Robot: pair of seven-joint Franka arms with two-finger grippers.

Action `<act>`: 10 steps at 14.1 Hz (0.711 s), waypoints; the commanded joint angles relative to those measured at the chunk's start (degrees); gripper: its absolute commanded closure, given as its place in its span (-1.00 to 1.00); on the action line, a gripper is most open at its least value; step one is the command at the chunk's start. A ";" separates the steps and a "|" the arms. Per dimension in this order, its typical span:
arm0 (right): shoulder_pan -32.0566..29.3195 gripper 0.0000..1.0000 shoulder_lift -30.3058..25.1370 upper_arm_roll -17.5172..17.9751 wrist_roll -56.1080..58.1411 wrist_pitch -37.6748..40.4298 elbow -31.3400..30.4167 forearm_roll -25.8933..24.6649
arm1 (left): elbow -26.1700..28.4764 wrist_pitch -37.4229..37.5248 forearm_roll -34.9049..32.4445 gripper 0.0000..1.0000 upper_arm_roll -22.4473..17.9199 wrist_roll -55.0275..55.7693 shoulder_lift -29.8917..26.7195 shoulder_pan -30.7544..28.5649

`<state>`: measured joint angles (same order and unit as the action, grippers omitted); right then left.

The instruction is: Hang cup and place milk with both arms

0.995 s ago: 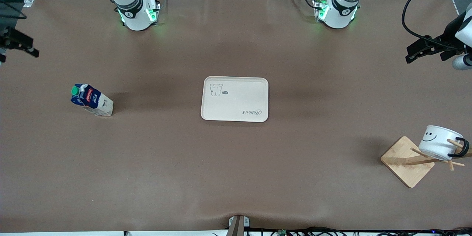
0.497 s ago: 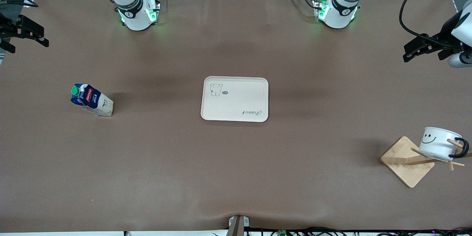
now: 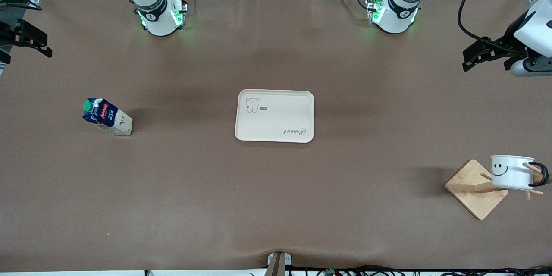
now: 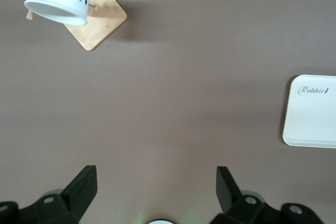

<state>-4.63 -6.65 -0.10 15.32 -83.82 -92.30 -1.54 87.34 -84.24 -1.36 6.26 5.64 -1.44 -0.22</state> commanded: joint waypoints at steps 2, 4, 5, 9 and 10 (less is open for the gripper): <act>0.14 -1.00 1.55 0.01 -0.73 0.68 2.21 -1.36 | -0.76 -0.14 1.01 -1.00 -0.11 -0.02 -0.50 -0.13; 0.32 -1.00 1.55 0.01 -0.82 0.85 2.21 -1.27 | -0.76 -0.14 1.01 -1.00 -0.11 -0.10 -0.41 -0.13; 0.06 -1.00 1.55 0.01 -0.82 0.85 2.12 -1.27 | -0.76 -0.14 1.01 -1.00 -0.02 -0.10 -0.41 -0.13; -0.21 -1.00 1.55 -0.08 -0.82 2.00 2.12 -1.27 | -0.76 -0.05 1.10 -1.00 -0.02 -0.19 -0.41 -0.13; -0.29 -1.00 1.55 -0.17 -0.82 1.91 2.21 -1.18 | -0.76 0.04 1.10 -1.00 -0.02 -0.19 -0.41 -0.13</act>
<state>-4.67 -5.68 -0.41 15.30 -82.99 -91.66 -1.57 86.90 -84.24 -1.36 6.26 5.66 -1.44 -0.22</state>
